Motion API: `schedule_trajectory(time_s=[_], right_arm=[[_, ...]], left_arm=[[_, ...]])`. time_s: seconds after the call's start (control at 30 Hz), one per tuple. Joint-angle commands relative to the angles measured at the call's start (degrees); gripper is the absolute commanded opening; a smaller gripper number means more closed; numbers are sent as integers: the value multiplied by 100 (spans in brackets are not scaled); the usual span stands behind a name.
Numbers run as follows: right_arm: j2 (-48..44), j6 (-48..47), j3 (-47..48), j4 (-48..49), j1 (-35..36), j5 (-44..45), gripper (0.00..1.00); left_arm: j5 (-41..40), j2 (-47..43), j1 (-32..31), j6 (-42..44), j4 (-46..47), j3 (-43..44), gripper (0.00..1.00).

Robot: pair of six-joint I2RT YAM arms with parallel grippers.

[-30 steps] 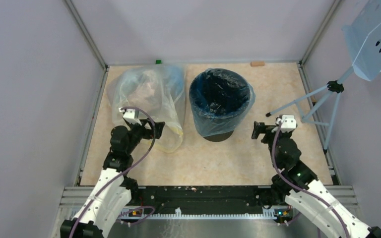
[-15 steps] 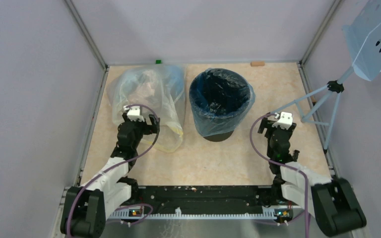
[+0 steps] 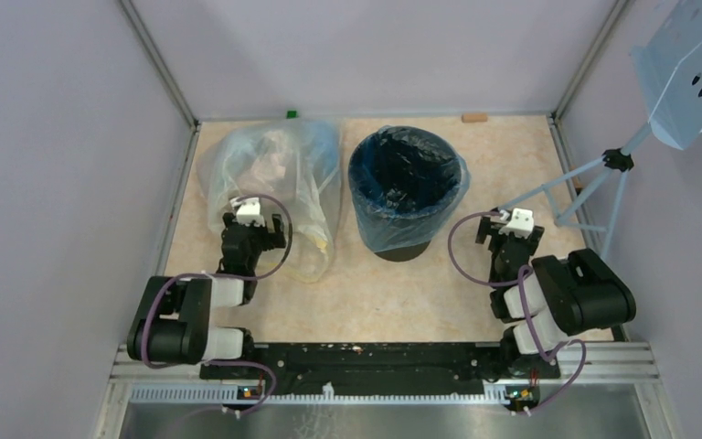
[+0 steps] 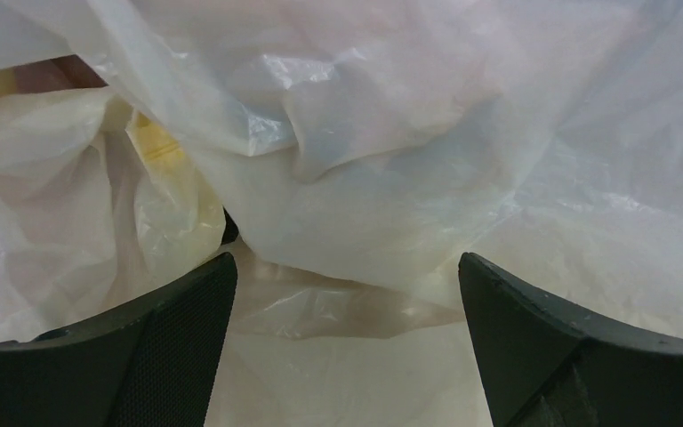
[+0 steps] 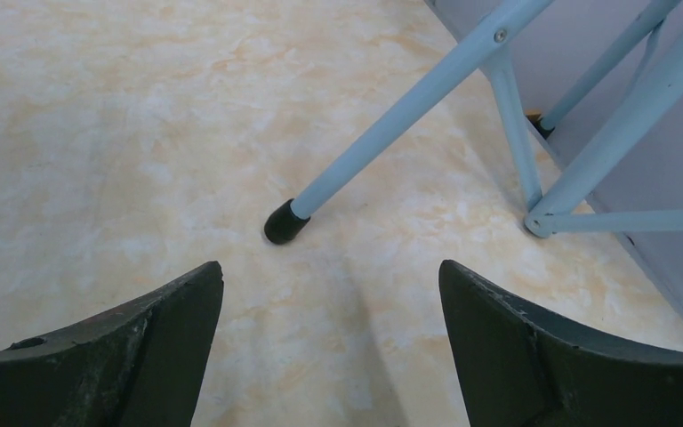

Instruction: Put the trash bags into the trash bin

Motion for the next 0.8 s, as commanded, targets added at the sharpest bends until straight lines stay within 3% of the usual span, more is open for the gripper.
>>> schedule_trajectory(time_s=[0.0,0.1,0.2,0.3,0.4,0.57,0.77], right_arm=[[-28,-11,145,781,-37,-178,90],[-87,37,166,635,-52,-199,91],[-64,17,152,719,-50,-199,91],[-68,30,158,694,-50,-204,91],[-65,30,157,694,-52,-207,91],[-68,30,150,696,-56,-212,91],[-61,29,157,696,-53,-208,91]], left_arm=[[437,344,188,374,752,341,99],[864,612,331,512,661,571,99],[1106,1538,352,742,2615,141,99],[1068,1269,350,718,1413,469,99],[1060,1439,358,761,2143,248,99],[1045,1302,354,686,1538,424,99],[1044,1336,354,706,1541,447,99]])
